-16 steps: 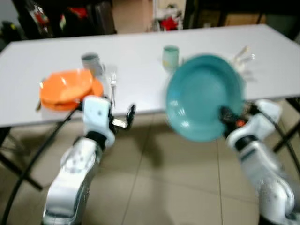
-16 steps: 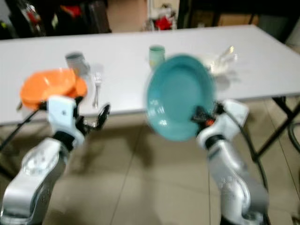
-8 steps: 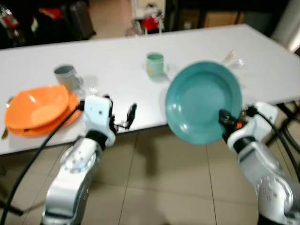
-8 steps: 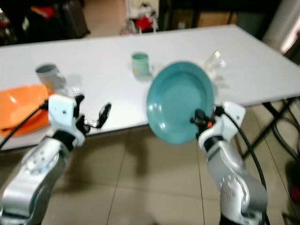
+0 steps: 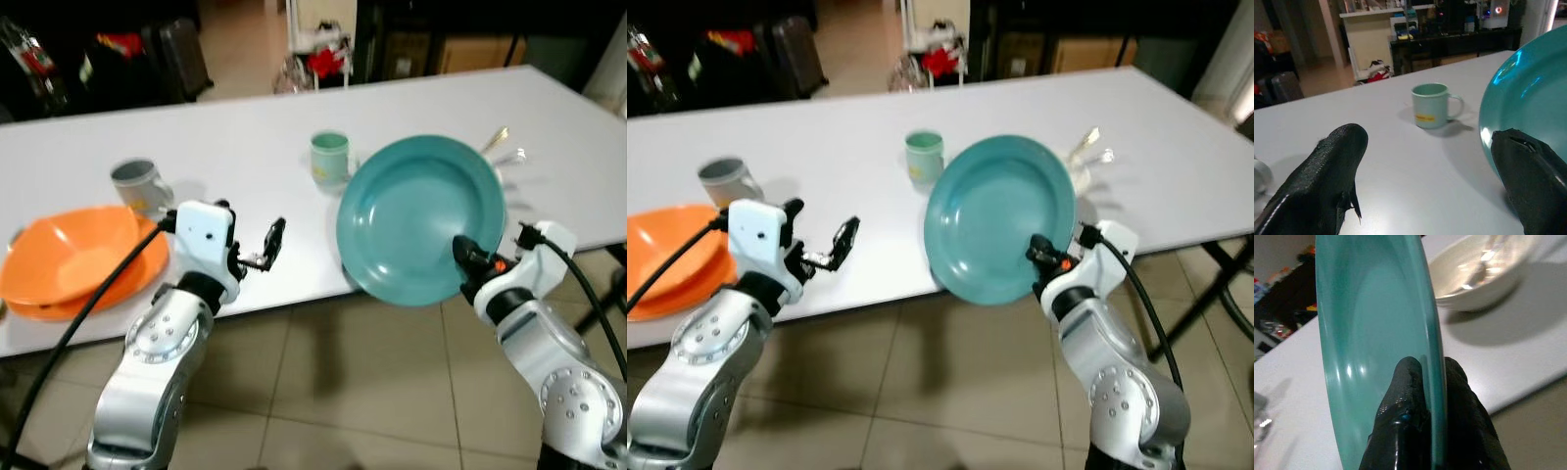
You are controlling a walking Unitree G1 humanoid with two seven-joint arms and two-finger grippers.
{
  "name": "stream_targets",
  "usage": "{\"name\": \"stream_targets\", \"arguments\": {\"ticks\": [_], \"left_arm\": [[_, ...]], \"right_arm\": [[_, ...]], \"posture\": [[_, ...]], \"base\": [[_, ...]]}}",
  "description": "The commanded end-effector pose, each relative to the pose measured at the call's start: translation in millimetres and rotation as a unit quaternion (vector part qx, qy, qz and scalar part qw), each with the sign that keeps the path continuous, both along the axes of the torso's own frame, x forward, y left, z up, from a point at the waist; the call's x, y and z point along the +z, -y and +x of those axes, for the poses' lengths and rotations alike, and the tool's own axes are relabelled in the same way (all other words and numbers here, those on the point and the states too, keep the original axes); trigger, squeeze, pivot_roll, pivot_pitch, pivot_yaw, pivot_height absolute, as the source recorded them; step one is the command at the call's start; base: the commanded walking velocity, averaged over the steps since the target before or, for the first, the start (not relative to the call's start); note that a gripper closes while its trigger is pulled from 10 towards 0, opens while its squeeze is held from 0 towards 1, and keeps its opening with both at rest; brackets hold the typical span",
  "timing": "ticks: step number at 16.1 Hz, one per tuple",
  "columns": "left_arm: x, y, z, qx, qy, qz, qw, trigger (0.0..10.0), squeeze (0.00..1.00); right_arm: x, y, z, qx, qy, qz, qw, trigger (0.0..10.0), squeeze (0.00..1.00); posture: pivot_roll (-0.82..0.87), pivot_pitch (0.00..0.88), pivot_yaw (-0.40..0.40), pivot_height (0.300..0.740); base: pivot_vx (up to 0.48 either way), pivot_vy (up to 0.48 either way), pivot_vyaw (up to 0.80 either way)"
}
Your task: Setting the table
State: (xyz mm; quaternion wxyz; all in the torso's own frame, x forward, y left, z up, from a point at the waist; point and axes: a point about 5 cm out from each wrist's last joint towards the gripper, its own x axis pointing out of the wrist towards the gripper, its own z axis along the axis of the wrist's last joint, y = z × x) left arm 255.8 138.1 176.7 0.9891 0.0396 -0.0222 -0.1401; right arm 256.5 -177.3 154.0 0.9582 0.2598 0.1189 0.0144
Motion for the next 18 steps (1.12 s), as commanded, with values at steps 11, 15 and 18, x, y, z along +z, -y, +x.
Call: {"name": "stream_targets", "arguments": {"ticks": [11,15,18], "left_arm": [[2.0,-4.0,-1.3,-0.018,0.005,0.008,1.000,10.0,0.00],[1.3,-0.2,-3.7,-0.032,0.006,0.009,0.999,10.0,0.00],[2.6,0.8,-6.4,-0.056,0.005,0.016,0.998,10.0,0.00]], "right_arm": [[4.2,-9.7,-3.1,0.043,-0.029,0.061,0.997,10.0,0.00],[-1.1,-12.4,-6.2,0.062,-0.061,0.080,0.993,10.0,0.00],[-9.2,-15.0,-7.5,0.055,-0.104,0.148,0.982,10.0,0.00]], "posture": [[-0.05,0.044,0.032,0.740],[-0.06,0.034,0.026,0.740],[-0.06,0.028,0.026,0.740]], "base": [[0.211,0.000,0.00],[0.000,0.000,0.00],[0.000,0.000,0.00]]}}
